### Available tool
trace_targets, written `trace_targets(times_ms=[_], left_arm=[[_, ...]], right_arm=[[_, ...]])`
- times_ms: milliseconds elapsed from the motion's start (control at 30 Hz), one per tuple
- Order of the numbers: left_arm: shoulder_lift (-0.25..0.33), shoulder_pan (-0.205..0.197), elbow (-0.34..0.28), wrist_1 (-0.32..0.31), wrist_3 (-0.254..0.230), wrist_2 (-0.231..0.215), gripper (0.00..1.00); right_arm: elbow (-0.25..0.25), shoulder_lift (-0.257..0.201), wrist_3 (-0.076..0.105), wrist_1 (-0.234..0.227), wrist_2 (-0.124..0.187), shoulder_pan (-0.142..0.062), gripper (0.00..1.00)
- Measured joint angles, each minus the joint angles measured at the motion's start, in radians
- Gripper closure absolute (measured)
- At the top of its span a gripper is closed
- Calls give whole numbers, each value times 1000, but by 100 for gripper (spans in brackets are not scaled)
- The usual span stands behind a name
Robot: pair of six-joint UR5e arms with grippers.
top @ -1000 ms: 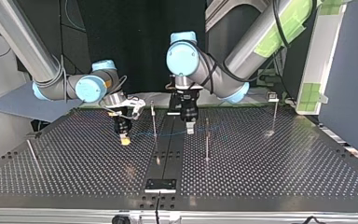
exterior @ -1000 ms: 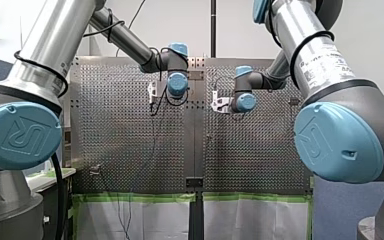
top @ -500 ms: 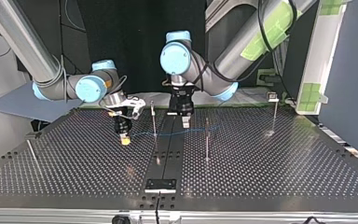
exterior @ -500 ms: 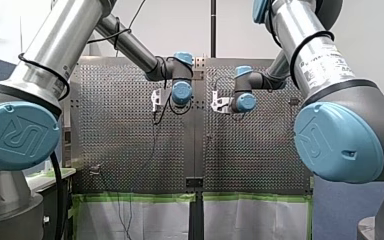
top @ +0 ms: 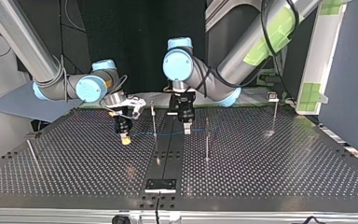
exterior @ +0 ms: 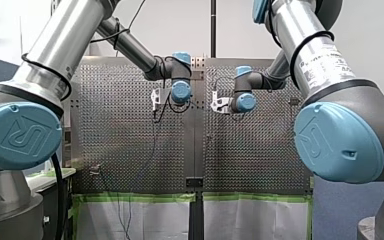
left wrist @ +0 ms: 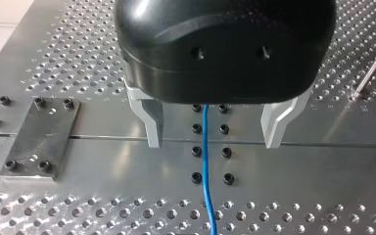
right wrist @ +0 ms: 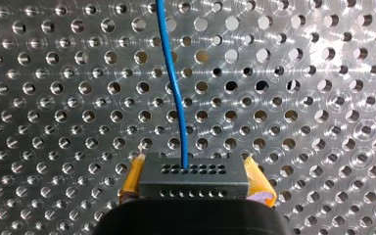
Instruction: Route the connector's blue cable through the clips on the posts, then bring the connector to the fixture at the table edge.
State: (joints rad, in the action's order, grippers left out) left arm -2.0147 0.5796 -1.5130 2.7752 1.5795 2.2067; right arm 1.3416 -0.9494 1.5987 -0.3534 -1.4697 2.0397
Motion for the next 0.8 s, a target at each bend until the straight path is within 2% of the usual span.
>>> trace_targets(times_ms=[233, 467, 800], left_arm=[[-48, -7, 56, 23, 8, -8, 0], [-57, -25, 113, 41, 10, -9, 0], [-58, -33, 120, 52, 7, -9, 0]], right_arm=[[0, 0, 0, 4, 0, 1, 100], [0, 0, 0, 4, 0, 3, 100], [0, 0, 0, 5, 0, 3, 100]])
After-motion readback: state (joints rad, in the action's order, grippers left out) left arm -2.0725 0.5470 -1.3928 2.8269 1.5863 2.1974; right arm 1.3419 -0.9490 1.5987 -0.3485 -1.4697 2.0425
